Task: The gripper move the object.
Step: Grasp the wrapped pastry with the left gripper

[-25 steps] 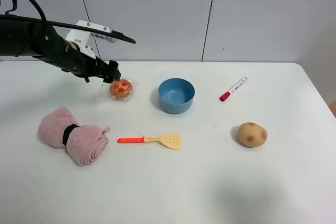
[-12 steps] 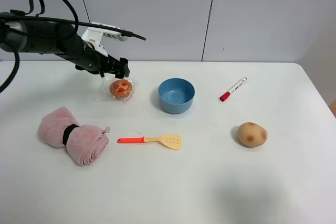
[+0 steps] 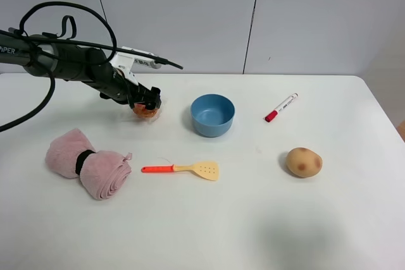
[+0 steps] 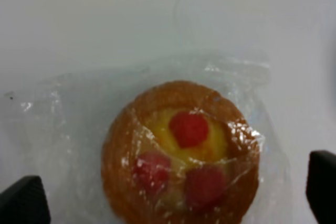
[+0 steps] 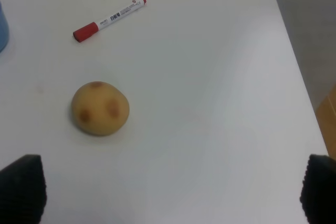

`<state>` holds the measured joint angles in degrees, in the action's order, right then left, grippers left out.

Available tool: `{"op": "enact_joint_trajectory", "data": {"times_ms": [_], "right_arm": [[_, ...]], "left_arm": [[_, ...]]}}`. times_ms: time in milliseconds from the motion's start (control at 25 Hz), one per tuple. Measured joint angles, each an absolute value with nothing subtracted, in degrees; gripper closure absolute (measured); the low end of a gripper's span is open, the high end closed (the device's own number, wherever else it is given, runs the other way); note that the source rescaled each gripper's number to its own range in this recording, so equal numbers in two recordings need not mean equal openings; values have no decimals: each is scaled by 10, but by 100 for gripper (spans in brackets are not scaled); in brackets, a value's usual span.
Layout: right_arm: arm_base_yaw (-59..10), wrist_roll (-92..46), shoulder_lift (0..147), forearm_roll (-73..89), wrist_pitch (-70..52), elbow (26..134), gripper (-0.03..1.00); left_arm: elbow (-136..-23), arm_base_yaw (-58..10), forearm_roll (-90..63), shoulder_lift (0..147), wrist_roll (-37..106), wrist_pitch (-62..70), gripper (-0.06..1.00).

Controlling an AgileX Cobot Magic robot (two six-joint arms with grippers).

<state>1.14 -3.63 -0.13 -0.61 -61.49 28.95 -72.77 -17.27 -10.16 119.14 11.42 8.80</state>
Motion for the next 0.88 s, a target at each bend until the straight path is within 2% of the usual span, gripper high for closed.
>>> {"op": "enact_joint_trajectory", "data": {"times_ms": [880], "right_arm": [[11,-36,-1,-6,-615,290,-3]], "left_arm": [[-729,-177,-94,1221,114,42,-6]]}}
